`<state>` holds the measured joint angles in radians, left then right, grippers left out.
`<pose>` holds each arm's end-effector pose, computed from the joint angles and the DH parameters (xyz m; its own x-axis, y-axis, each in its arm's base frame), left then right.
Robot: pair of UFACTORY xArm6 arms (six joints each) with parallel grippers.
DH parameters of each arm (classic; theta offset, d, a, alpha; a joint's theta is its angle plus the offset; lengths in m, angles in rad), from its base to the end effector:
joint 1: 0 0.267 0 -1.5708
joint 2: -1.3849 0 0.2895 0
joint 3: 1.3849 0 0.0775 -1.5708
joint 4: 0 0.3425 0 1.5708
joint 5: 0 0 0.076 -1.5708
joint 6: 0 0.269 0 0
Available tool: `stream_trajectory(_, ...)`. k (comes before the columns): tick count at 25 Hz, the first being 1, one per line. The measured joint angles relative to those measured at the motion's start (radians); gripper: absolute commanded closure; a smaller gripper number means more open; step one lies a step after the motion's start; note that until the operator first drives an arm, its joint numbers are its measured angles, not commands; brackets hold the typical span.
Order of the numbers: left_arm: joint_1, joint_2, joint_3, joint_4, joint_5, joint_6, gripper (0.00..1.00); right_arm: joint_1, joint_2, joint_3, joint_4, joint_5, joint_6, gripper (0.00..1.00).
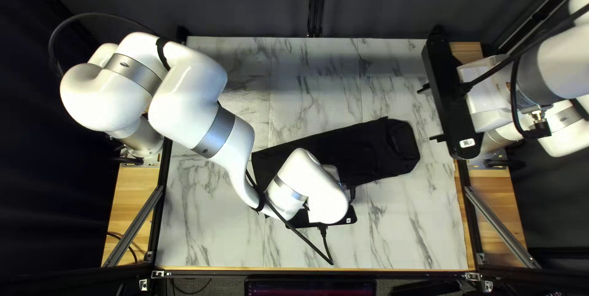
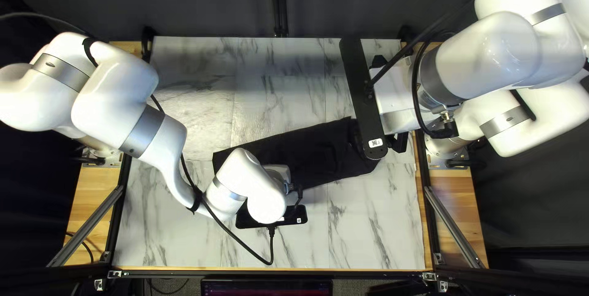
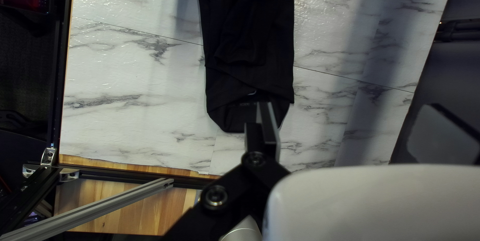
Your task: Fold t-shirt
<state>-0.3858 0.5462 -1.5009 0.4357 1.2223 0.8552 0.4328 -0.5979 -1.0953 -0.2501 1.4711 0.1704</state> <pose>0.5291 -0.1116 0.0854 0.1114 -0.8858 -0.4505 -0.9926 -0.1214 -0.0068 0.3420 0.0871 0.4134 0.9271 0.2741 0.2557 0.2250 -0.9525 0.2053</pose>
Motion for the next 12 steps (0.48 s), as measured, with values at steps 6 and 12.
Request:
stream_trajectory(6, 0.003, -0.002, -0.003, 0.0, -0.003, -0.013, 0.0, 0.0, 0.0, 0.0, 0.0, 0.0, 0.0, 0.0)
stream_trajectory(12, 0.017, 0.003, 0.011, 0.0, -0.014, -0.012, 0.02, 0.0, 0.0, 0.0, 0.0, 0.0, 0.0, 0.0)
